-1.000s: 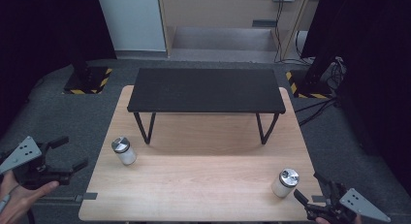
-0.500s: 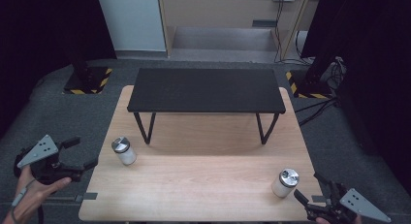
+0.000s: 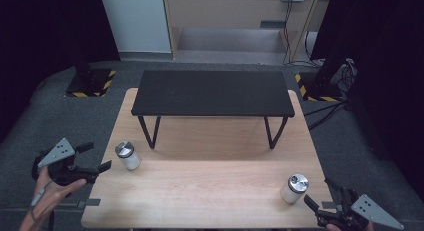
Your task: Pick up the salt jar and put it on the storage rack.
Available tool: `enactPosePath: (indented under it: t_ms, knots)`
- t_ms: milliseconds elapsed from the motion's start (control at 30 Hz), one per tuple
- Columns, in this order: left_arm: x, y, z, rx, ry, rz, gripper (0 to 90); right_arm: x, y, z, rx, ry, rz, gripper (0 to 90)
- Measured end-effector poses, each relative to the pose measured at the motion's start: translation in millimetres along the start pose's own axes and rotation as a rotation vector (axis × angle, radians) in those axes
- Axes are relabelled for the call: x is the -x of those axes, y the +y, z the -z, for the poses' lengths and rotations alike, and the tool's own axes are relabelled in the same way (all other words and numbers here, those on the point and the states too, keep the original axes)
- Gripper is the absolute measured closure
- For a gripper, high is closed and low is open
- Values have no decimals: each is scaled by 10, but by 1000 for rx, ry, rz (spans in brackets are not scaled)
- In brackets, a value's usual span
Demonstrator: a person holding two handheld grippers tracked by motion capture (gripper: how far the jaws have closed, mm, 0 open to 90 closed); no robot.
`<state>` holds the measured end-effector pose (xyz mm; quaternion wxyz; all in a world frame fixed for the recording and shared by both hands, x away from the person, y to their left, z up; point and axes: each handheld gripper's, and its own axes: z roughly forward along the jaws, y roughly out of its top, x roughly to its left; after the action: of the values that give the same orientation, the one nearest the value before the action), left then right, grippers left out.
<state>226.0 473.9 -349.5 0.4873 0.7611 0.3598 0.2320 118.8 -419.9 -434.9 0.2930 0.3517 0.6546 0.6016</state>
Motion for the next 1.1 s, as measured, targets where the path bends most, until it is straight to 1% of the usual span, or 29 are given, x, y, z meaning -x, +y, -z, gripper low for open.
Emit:
enactPosePath:
  t_ms: [133,167,267,400,467,533,667,800,967,1100]
  knots:
    - [-16,8,-123,-8,-7,-1,17,2,-4,1,3,2,0,56]
    - [-16,8,-123,-8,-7,-1,19,2,-4,1,3,2,0,56]
    - [-37,10,-196,-15,-14,3,20,0,-5,2,4,0,1,57]
    - [-66,-5,-283,-19,-15,21,22,0,-5,5,6,1,3,57]
    - [-71,-7,-323,-23,-12,27,22,0,-5,6,6,1,2,57]
    - [-76,8,-374,-38,-7,22,23,0,-5,8,8,1,1,58]
    - [-97,-5,-457,-44,-1,42,22,-1,-5,12,11,2,1,58]
    - [-106,-8,-555,-68,3,41,24,-1,-6,11,7,-2,1,58]
    - [-122,-57,-659,-71,15,71,31,-1,-8,13,7,-4,0,59]
    - [-132,-72,-747,-83,23,79,37,-3,-5,11,2,-4,1,59]
